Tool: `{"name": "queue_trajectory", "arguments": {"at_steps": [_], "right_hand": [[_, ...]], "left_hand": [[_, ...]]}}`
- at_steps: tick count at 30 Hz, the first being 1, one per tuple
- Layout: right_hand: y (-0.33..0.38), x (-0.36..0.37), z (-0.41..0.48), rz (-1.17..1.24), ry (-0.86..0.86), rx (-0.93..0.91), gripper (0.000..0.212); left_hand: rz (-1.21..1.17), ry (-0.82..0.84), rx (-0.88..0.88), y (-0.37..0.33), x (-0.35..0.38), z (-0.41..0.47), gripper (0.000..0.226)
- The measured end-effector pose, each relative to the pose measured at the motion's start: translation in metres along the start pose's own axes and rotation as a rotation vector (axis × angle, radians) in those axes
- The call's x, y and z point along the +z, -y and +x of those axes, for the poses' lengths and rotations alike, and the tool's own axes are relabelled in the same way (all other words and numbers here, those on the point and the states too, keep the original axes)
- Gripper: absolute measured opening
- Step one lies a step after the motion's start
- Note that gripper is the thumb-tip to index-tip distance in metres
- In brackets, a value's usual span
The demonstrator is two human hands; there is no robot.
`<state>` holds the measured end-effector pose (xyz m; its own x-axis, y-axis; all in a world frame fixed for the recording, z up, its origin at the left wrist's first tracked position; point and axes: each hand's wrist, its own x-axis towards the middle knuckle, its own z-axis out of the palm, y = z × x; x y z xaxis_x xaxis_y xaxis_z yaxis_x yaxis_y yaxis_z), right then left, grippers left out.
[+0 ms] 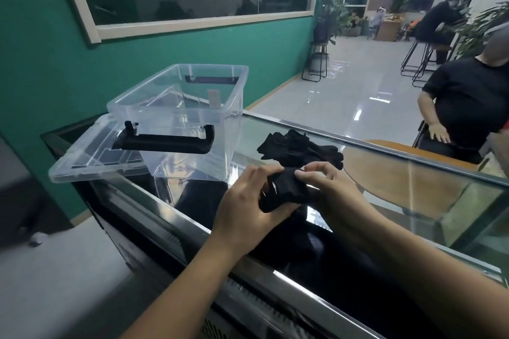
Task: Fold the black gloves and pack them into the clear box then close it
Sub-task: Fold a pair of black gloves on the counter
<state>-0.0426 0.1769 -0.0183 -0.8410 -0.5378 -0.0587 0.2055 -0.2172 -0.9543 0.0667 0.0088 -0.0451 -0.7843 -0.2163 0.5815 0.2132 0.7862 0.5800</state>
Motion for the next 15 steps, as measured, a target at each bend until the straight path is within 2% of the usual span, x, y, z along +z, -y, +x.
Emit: {"name": "queue_trajectory", "arguments": {"at_steps": [2,6,9,11,15], "right_hand": [[-0.001,0.005,-0.003,-0.033,0.021,-0.034,0.024],[-0.007,0.007,-0.008,-0.155,0.079,-0.101,0.031],[-0.013,0.007,-0.013,-0.251,0.110,-0.120,0.036],[-0.015,0.006,-0.013,-0.251,0.113,-0.119,0.038],[-0.015,0.004,-0.011,-0.182,0.130,-0.110,0.035]], "left_hand": [[0.068,-0.059,0.047,-0.003,-0.001,-0.001,0.051],[0.221,-0.140,0.130,-0.003,0.002,-0.003,0.040],[0.258,-0.173,0.125,-0.003,0.001,0.001,0.024],[0.203,-0.148,0.055,-0.007,0.000,0.008,0.019],[0.057,-0.175,-0.209,-0.014,-0.004,0.030,0.011]]}}
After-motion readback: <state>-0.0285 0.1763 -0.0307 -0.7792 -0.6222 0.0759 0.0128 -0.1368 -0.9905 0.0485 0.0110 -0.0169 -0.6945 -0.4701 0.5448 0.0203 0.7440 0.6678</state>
